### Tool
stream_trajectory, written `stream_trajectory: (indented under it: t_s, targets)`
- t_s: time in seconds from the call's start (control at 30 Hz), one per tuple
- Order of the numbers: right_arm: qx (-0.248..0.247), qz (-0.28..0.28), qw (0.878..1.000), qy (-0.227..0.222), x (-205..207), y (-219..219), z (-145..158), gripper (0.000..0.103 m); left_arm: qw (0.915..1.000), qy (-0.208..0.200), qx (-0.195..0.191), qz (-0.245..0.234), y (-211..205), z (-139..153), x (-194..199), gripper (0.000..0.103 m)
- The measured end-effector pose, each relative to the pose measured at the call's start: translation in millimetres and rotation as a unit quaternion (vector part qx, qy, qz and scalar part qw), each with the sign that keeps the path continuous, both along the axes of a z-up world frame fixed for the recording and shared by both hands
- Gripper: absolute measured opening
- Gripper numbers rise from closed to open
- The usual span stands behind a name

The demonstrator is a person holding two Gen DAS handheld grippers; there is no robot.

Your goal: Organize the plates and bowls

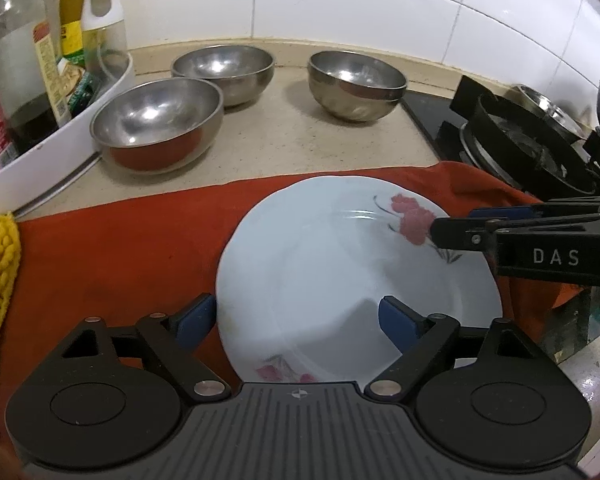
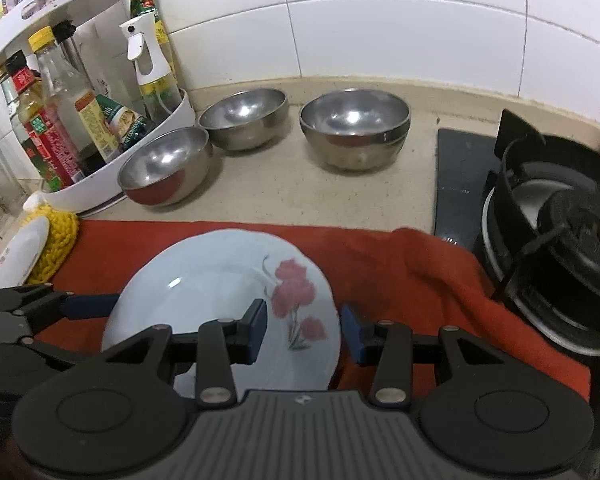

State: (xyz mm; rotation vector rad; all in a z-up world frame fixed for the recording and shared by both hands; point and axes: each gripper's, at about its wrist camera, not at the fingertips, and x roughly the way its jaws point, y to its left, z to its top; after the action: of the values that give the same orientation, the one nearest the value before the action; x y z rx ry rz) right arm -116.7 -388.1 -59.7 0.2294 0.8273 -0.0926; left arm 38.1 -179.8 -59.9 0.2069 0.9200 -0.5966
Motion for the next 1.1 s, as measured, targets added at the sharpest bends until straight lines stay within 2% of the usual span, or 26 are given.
stream_trajectory:
  t_s: [0.1, 0.23, 0.27, 0.33, 0.73, 0.8, 0.9, 1.0, 1.1]
  targets:
    - [0.014, -0.003, 1.0, 0.012, -1.1, -4.8, -4.1, 0.038, 0.9999, 0.004, -0.001, 0.014, 5.8, -1.6, 3.7, 0.095]
    - [0.04, 0.017, 0.999, 0.027, 2.6, -1.1, -12.9, 0.041, 0.9996, 0.026, -0.01, 0.002, 4.3, -6.6, 7.6, 0.096]
    - [0.036, 0.017, 0.999, 0.026, 2.6, 1.4, -13.8, 0.044, 0.9994, 0.031, -0.013, -0.006, 2.2, -6.9, 7.2, 0.095]
    - [0.025, 0.015, 0.999, 0.029, 4.5, 5.9, -14.1, 0.045, 0.9995, 0.026, -0.008, -0.017, -3.0, -6.7, 3.6, 0.096]
    - [0.014, 0.032, 0.999, 0.037, 22.8, 22.9, -12.9, 0.045, 0.9994, 0.031, -0.01, 0.003, 18.4, -2.4, 9.0, 0.094]
    - [0.012, 0.033, 0.999, 0.03, 24.0, 21.0, -9.7, 0.045, 0.9996, 0.027, -0.006, 0.011, 25.6, -0.5, 9.9, 0.094]
    - [-0.026, 0.027, 0.999, 0.008, 26.7, 26.0, 2.5, 0.045, 0.9992, 0.023, -0.01, 0.032, 45.5, 4.5, 12.8, 0.094]
    - [-0.013, 0.036, 0.999, -0.009, 34.7, 33.5, 15.2, 0.045, 0.9979, 0.012, -0.011, 0.063, 73.9, 14.2, 16.5, 0.094]
    - [0.001, 0.068, 0.997, -0.026, 47.4, 55.7, 25.8, 0.045, 0.995, -0.01, -0.009, 0.099, 104.6, 28.2, 19.6, 0.097]
